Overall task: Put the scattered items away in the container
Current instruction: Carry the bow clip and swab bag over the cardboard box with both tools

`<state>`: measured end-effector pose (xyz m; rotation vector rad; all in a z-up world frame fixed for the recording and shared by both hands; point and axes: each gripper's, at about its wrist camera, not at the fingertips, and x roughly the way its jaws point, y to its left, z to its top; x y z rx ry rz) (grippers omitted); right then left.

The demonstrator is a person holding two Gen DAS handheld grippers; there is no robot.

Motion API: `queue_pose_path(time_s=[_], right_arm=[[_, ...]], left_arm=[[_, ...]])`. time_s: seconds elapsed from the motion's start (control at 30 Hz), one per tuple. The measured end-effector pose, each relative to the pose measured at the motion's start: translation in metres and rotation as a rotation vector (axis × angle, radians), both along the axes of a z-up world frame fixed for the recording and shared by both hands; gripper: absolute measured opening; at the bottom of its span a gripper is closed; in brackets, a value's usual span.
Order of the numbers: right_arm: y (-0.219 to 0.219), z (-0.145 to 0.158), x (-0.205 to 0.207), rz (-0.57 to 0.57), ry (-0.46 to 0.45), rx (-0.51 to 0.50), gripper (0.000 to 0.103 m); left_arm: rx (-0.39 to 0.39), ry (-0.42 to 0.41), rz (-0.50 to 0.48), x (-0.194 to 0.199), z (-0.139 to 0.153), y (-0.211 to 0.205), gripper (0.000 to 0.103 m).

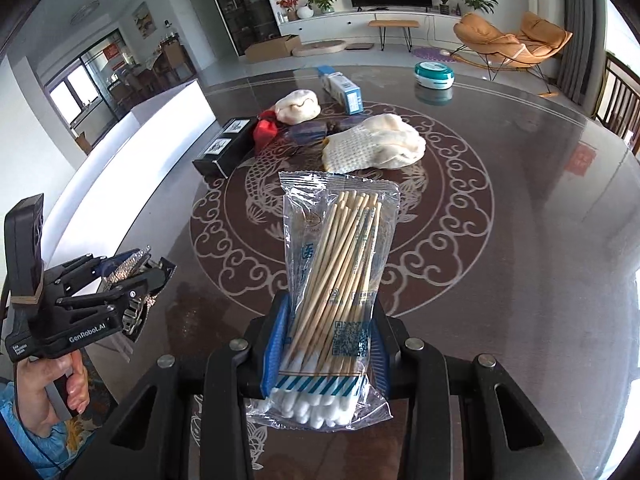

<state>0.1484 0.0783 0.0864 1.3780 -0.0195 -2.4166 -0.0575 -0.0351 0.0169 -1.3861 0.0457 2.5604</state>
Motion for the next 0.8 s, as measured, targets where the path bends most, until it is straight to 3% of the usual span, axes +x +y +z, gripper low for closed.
queue_pose_path(time_s=[0.3, 0.53, 0.8], right_arm=[[-0.04, 0.013, -0.011, 0.077, 0.002, 0.022, 0.037], [-0.115, 0.05, -0.02, 0.189, 0.064, 0.012, 0.037], [-0.24, 0.099, -0.029, 0.349, 0.13, -0.088, 0.037]], left_arm=[[0.115, 0.039, 0.031, -0.006, 0.045, -0.045, 0.05], [0.182, 0.098, 0.124, -0.018, 0.097, -0.133, 0.05], [0.097, 0.109, 0.319, -0.025, 0.117, -0.265, 0.05]])
